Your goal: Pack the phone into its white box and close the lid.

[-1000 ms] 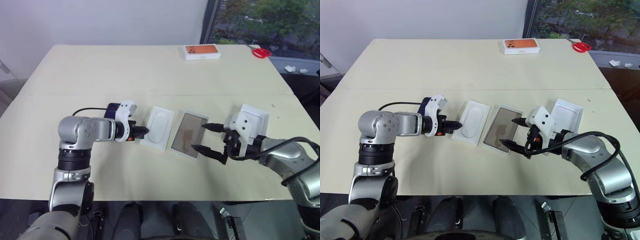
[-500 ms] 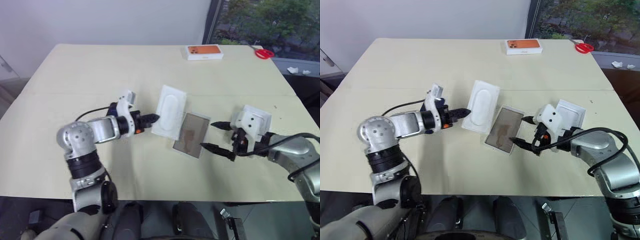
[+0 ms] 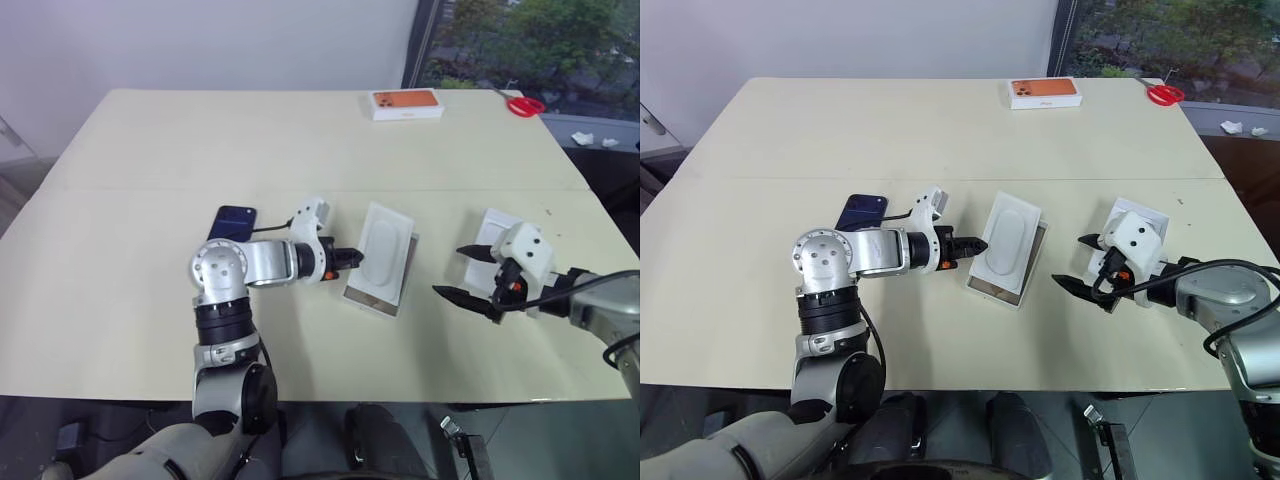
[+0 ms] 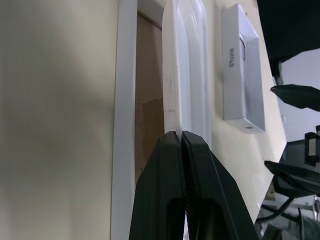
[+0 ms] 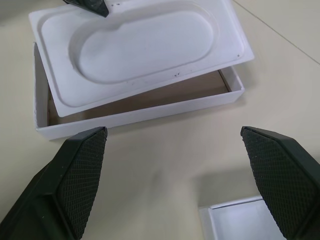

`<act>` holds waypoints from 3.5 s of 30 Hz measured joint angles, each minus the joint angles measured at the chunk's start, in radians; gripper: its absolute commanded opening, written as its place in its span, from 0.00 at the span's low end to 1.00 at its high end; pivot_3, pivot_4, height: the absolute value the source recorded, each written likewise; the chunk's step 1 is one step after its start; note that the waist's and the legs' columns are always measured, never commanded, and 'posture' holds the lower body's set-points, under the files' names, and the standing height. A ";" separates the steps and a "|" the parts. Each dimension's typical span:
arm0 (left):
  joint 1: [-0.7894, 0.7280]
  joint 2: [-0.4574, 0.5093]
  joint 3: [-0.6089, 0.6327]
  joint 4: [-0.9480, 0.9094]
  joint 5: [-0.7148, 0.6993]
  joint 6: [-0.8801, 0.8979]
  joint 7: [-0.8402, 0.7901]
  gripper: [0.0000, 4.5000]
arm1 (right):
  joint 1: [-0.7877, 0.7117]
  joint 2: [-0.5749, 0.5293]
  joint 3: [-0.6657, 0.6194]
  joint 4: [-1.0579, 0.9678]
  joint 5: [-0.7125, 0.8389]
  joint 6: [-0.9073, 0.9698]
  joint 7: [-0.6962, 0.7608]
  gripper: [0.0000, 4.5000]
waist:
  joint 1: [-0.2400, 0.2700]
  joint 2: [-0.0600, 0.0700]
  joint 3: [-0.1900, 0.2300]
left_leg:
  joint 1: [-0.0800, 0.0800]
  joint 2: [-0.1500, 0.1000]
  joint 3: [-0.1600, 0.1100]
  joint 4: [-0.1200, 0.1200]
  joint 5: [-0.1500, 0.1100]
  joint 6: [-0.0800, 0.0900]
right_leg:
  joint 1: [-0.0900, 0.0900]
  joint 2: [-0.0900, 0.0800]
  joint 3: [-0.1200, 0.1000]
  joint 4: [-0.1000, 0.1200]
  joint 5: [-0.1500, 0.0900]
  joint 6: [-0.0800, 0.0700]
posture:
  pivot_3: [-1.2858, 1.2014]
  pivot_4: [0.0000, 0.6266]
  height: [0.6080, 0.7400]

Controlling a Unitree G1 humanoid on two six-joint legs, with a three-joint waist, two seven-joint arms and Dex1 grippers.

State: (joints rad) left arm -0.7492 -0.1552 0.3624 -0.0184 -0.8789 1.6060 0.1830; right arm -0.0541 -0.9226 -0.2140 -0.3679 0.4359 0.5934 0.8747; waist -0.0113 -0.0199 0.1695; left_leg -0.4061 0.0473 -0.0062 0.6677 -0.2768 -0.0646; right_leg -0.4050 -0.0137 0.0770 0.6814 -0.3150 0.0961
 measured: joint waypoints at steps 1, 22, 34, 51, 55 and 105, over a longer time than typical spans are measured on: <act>0.000 0.001 -0.007 0.004 -0.012 0.000 0.008 0.01 | 0.003 0.000 0.000 0.000 0.000 -0.001 -0.001 1.00 | 0.000 0.000 0.000 | 0.000 0.000 0.000 0.000 0.000 0.000 | 0.000 0.000 0.000 0.000 0.000 0.000 | 0.52 0.24 0.93; 0.004 0.112 -0.059 0.032 -0.288 0.000 0.188 0.97 | -0.061 0.017 0.042 -0.001 0.000 0.000 -0.018 1.00 | -0.001 0.000 0.000 | 0.000 0.000 0.000 0.000 0.002 -0.003 | 0.000 0.000 0.000 0.000 0.000 0.000 | 0.52 0.24 0.93; 0.271 0.725 -0.352 -0.391 0.054 -0.447 -0.288 0.98 | -0.363 0.168 0.264 -0.038 0.017 0.327 -0.203 0.01 | -0.006 0.001 0.000 | 0.001 0.001 0.001 -0.002 0.005 -0.009 | -0.001 0.000 0.001 0.000 0.000 -0.001 | 0.52 0.24 0.93; 0.580 0.920 -0.428 -0.513 0.247 -0.898 -0.888 0.98 | -0.552 0.336 0.503 0.276 -0.290 0.352 -0.428 0.01 | -0.007 0.001 0.000 | -0.002 0.001 0.001 -0.002 0.001 -0.001 | -0.004 0.000 0.000 -0.001 0.000 -0.001 | 0.52 0.24 0.93; 0.600 0.920 -0.436 -0.542 0.261 -0.902 -0.915 0.98 | -0.571 0.371 0.504 0.335 -0.329 0.306 -0.434 0.01 | -0.008 0.001 0.000 | -0.002 0.001 0.001 -0.002 0.001 -0.001 | -0.004 0.000 0.000 0.000 0.000 -0.001 | 0.52 0.24 0.93; 0.703 0.928 -0.287 -0.503 0.284 -0.897 -0.893 0.98 | -0.467 0.178 0.556 0.179 -0.406 0.033 0.024 0.01 | -0.004 0.001 0.000 | -0.001 0.001 0.001 -0.001 0.000 0.000 | -0.003 0.000 0.000 0.000 0.000 -0.001 | 0.52 0.24 0.93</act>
State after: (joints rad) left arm -0.0460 0.7729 0.0758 -0.5217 -0.5948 0.7092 -0.7103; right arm -0.5212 -0.7449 0.3422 -0.1892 0.0300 0.6259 0.8983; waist -0.0150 -0.0189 0.1695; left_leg -0.4069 0.0488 -0.0051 0.6663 -0.2767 -0.0648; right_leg -0.4075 -0.0139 0.0766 0.6811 -0.3150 0.0953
